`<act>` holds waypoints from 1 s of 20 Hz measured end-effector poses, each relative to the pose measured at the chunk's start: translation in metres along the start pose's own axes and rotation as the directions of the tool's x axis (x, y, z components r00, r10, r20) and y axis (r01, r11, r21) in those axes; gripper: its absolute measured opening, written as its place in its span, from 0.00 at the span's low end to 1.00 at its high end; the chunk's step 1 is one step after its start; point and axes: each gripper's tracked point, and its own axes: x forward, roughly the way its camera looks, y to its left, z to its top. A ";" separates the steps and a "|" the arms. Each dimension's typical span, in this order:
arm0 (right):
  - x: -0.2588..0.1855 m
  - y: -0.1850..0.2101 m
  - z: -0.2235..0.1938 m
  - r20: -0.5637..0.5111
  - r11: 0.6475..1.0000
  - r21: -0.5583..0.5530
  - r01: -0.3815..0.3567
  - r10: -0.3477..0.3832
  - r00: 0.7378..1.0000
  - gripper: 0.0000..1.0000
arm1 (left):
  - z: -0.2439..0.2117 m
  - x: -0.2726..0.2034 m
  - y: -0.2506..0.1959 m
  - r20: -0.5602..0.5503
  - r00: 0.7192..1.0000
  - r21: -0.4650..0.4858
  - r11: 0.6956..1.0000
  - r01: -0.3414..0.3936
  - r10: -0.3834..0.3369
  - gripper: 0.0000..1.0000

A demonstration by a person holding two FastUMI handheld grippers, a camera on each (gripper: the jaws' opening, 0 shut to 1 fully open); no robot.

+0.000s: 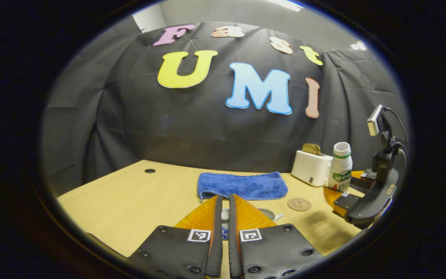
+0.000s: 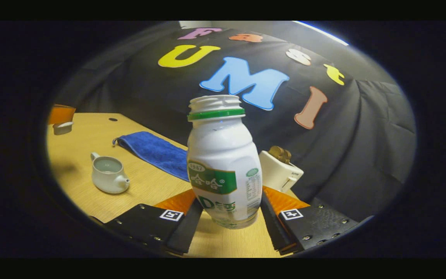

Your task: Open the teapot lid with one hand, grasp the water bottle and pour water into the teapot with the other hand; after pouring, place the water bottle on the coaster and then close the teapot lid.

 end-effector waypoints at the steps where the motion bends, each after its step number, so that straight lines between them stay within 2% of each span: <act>1: -0.002 0.005 0.007 0.016 0.999 -0.044 -0.001 0.002 1.000 0.77 | 0.001 0.000 0.005 -0.002 1.000 -0.002 1.000 -0.007 0.007 0.17; 5: -0.006 0.028 0.026 0.076 0.973 -0.232 0.007 0.011 0.997 0.76 | 0.000 -0.001 0.029 -0.007 0.999 -0.013 0.999 -0.042 0.042 0.17; 9: -0.010 0.054 0.035 0.091 0.922 -0.388 0.001 0.037 0.995 0.77 | 0.004 -0.003 0.053 -0.005 0.996 -0.008 0.996 -0.084 0.084 0.17; 14: -0.006 0.067 0.022 0.043 0.824 -0.566 0.020 0.005 0.999 0.76 | 0.010 -0.008 0.070 0.006 0.994 -0.022 0.994 -0.108 0.108 0.17; 16: -0.001 0.064 0.015 0.025 0.775 -0.632 0.034 -0.023 0.999 0.76 | 0.011 -0.009 0.074 0.012 0.994 -0.028 0.993 -0.113 0.113 0.17; 20: 0.005 0.057 0.008 0.012 0.703 -0.710 0.042 -0.047 0.999 0.77 | 0.014 -0.012 0.083 0.014 0.992 -0.044 0.992 -0.122 0.122 0.17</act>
